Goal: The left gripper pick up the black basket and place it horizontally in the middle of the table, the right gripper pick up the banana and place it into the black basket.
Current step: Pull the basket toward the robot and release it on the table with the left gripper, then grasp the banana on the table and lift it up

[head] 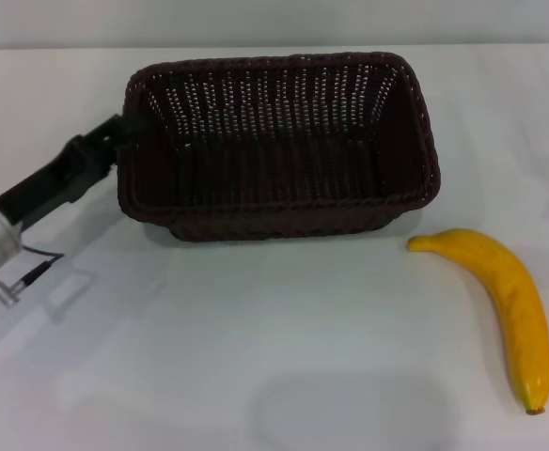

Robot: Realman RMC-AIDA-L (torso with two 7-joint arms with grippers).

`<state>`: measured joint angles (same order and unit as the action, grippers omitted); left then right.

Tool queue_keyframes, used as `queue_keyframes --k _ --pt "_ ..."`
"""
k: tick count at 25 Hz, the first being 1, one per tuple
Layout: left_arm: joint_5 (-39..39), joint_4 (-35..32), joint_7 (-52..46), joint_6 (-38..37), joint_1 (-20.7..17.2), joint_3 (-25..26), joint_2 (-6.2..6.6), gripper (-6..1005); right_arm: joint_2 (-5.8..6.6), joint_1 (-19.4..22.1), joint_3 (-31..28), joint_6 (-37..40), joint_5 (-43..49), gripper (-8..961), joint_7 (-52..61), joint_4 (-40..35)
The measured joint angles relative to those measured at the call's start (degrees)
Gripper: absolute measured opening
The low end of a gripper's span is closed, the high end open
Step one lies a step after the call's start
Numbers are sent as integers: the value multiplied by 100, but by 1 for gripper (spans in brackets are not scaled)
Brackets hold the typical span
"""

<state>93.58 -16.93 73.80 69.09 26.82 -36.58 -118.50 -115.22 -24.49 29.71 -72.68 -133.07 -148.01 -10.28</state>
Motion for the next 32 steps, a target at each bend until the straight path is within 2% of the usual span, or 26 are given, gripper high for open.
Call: queue_keyframes --k 4,7,10,14,20,23,24,25,26,28,32 --pt "334 -182 272 246 -267 18 1 842 -8 -8 -53 4 -10 782 175 15" --pt "806 -338 766 524 -555 20 -44 861 -3 0 -85 111 -7 782 922 24" --pt "1284 -306 1438 660 -765 20 -46 881 64 48 -33 324 31 782 1871 -16" --pt "1619 -208 2346 561 -908 20 -58 879 267 170 290 536 64 782 3488 -31" --pt "2711 424 4605 579 -887 19 -78 876 615 480 1346 539 351 781 5254 -445" --pt "3083 683 5214 455 -801 19 -78 876 887 645 1845 350 1083 779 5904 -1016" --pt "3124 713 5320 381 -772 19 -75 877 887 645 1845 350 1083 779 5904 -1016" --pt "3150 729 5400 310 -749 20 -74 877 1045 760 2016 146 1828 778 6349 -1651" --pt "3158 736 5469 207 -725 20 -74 878 1075 798 2030 73 2093 778 6528 -1940" --pt "3175 738 5602 -87 -675 20 -73 878 1043 904 2010 24 2586 777 6831 -2593" --pt "3467 778 6093 -772 -575 20 -83 878 807 1069 2005 360 4014 777 7655 -4178"
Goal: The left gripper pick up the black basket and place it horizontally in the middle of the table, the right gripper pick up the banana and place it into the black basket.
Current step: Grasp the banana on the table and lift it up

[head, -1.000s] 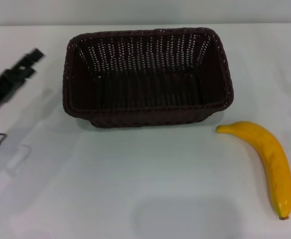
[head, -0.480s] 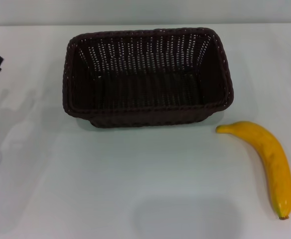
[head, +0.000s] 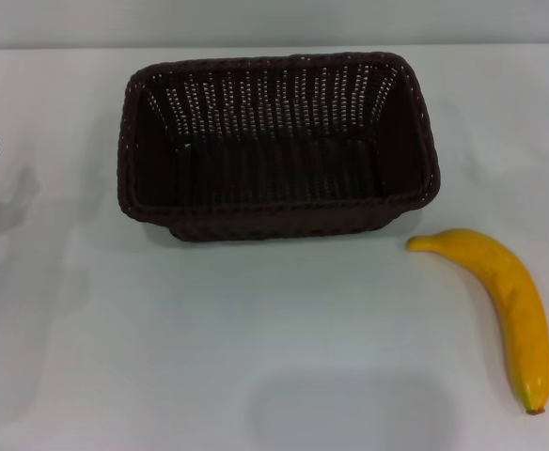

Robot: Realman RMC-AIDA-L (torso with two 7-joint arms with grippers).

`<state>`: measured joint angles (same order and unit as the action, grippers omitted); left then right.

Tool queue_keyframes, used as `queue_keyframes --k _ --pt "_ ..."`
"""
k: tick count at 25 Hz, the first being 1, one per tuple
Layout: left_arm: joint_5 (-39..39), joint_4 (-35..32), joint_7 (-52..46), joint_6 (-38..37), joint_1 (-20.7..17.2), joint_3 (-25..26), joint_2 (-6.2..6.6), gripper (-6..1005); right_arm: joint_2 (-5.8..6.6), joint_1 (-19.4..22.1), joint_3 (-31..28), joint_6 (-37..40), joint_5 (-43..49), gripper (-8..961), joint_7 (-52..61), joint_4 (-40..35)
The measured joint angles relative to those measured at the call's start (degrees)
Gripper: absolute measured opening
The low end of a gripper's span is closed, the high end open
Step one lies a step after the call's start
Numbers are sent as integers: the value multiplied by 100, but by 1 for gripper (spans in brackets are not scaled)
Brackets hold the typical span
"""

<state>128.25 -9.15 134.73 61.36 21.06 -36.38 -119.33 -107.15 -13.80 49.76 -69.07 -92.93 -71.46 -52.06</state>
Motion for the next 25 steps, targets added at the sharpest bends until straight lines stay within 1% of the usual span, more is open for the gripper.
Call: queue_keyframes --k 2,4,5,6,7,8,9,12,13,15,18,21,25 --pt "72 20 116 0 2 -1 -6 877 -165 -2 1 48 1060 776 606 -880" --pt "334 105 512 36 3 -1 -14 876 -316 -34 12 4 1933 776 1195 -1570" --pt "461 141 686 50 6 0 -16 875 -456 -61 32 -62 2578 776 1613 -2111" --pt "543 165 773 51 7 0 -18 875 -524 -73 51 -107 2823 776 1752 -2334" --pt "615 185 833 51 11 0 -21 875 -638 -96 90 -183 3278 776 1976 -2748" --pt "653 196 843 51 22 0 -23 874 -718 -98 221 -299 3665 773 2218 -3104" --pt "670 212 846 51 33 1 -23 874 -753 -104 395 -413 3960 771 2472 -3433" --pt "728 256 852 17 68 0 -20 872 -751 -142 1035 -825 4489 771 3147 -4220" --pt "760 261 854 -9 80 0 -16 872 -754 -178 1324 -1039 4760 771 3481 -4628" --pt "849 270 861 -102 130 0 -16 872 -759 -189 1618 -1242 5080 770 3820 -5012" --pt "904 282 863 -178 193 0 -14 872 -768 -227 2361 -1701 5756 770 4424 -5754" --pt "908 283 860 -179 240 -1 -13 872 -776 -265 3071 -2114 6008 770 4859 -6104" --pt "912 288 852 -184 302 0 -11 872 -782 -330 3812 -2226 6193 769 5218 -6081"
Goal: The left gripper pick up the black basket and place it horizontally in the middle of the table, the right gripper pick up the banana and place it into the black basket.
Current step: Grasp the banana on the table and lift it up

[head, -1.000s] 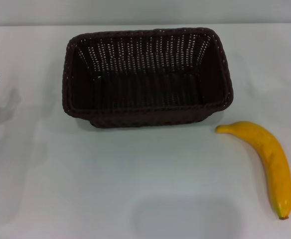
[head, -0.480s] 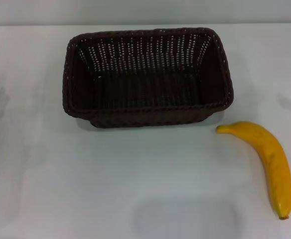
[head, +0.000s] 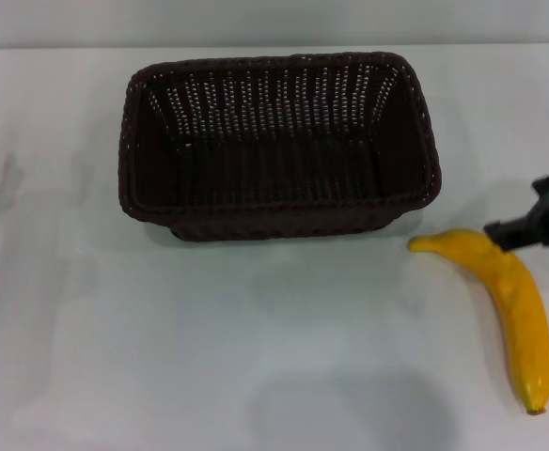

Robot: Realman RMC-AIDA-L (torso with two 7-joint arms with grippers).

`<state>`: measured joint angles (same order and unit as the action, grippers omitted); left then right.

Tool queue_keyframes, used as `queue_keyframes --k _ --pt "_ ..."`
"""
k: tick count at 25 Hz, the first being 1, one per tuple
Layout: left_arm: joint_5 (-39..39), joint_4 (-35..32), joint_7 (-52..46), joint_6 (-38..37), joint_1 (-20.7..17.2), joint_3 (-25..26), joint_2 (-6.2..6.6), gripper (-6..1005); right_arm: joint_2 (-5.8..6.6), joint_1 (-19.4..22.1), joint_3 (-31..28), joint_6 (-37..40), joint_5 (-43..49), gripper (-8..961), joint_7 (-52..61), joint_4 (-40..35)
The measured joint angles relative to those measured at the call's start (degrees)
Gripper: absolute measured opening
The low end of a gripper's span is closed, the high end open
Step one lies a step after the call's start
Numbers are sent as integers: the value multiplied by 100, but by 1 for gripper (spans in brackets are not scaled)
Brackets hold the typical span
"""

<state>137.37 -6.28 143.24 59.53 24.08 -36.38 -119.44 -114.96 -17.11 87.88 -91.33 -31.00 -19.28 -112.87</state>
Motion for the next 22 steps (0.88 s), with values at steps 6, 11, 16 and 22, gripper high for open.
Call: queue_keyframes --k 6,11,16,22 --pt "1 76 3 -63 87 0 7 873 -10 -138 544 236 185 769 79 697" --pt "1 76 -22 -74 103 0 9 873 -19 -332 572 443 317 768 84 1377" --pt "1 79 -26 -74 107 0 5 873 -28 -540 576 585 353 768 90 1940" --pt "1 128 -26 -74 105 0 9 873 -43 -763 588 820 358 726 103 2536"
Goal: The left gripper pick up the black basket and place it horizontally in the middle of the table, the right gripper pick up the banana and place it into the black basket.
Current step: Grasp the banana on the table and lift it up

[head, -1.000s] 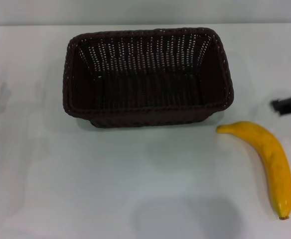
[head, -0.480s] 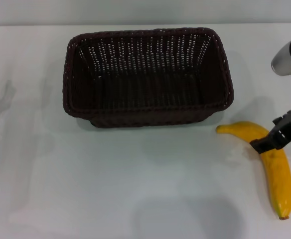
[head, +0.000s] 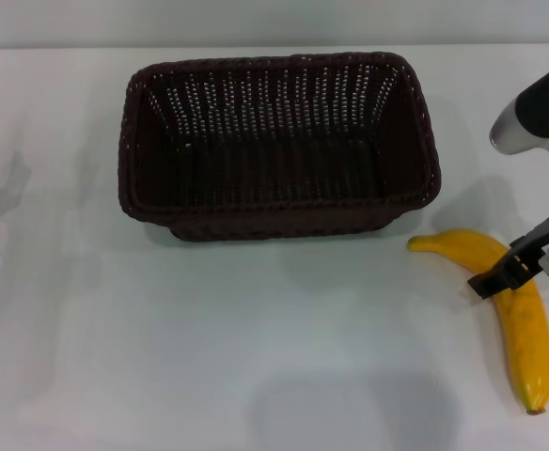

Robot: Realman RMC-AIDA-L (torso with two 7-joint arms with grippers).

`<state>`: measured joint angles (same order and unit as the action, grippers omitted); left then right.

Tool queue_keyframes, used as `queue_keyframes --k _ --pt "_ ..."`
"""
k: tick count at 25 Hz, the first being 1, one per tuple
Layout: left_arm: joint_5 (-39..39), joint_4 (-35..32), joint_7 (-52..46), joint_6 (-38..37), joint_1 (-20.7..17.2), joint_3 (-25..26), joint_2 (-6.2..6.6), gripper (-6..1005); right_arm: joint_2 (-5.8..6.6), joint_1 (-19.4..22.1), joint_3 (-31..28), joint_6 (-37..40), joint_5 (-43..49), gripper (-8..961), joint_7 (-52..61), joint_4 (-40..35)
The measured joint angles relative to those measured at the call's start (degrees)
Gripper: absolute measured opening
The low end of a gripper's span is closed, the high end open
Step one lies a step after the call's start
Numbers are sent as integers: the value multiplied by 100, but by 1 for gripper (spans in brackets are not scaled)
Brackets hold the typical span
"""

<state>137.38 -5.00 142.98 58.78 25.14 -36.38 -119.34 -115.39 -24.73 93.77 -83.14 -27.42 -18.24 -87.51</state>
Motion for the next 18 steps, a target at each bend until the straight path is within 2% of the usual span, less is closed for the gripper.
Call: queue_keyframes --k 9,18 --pt "13 0 1 -4 12 0 -1 873 -1 -105 45 22 0 651 -46 98" --pt "17 -1 1 -12 24 0 -1 874 13 -128 61 -21 141 512 -102 48"
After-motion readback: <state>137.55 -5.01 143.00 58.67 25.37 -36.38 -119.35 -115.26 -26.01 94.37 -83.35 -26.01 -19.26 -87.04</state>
